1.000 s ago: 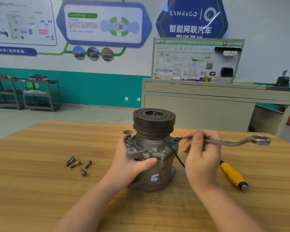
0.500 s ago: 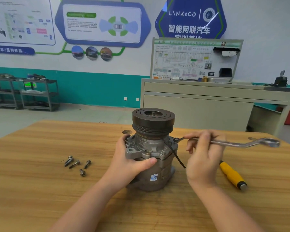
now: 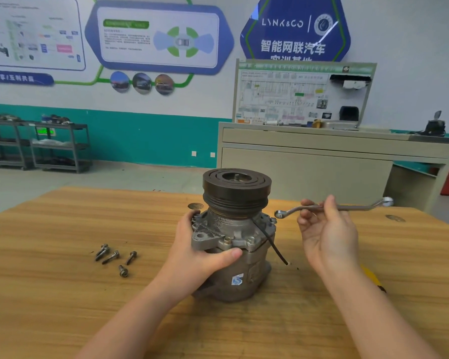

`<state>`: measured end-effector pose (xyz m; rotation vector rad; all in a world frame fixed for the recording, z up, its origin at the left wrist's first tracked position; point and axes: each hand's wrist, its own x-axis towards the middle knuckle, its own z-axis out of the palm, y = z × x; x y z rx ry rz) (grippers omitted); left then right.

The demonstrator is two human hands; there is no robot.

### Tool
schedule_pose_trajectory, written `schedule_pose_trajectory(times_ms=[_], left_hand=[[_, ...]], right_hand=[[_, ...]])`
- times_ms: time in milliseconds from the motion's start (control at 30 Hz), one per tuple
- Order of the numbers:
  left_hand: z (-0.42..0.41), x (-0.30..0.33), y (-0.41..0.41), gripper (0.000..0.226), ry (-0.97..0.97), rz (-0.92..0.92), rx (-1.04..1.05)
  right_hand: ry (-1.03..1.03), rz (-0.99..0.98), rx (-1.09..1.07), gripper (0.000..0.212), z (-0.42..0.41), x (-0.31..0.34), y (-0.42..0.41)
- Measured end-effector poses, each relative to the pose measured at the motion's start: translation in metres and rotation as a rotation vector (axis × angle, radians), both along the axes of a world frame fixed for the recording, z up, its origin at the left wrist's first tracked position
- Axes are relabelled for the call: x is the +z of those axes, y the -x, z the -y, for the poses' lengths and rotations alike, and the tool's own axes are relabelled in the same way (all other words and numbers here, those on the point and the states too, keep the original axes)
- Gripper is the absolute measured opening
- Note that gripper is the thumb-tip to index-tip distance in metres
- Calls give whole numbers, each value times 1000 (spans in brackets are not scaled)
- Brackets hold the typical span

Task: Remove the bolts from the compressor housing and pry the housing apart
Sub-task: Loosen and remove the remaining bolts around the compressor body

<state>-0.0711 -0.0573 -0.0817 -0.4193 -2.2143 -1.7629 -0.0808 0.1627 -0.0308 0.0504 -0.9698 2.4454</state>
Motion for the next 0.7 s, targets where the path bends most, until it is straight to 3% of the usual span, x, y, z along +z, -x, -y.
schedule_pose_trajectory(times_ms=[300,467,633,700], left_hand=[[-1,3,-4,123,-12,0,-17],[0,4,-5,122,-3,-2,-16],[0,4,-5,128,8,2,-12],[0,3,-5,126,-4,8,-19]], right_hand=[[-713,-430,-516,15,20,-1,-30],[-939,-499,-568,14,23,-8,-31],[-1114,-547,-721,39,26,-14,-27],[-1184,-591,-803,32,30,-15,-25]])
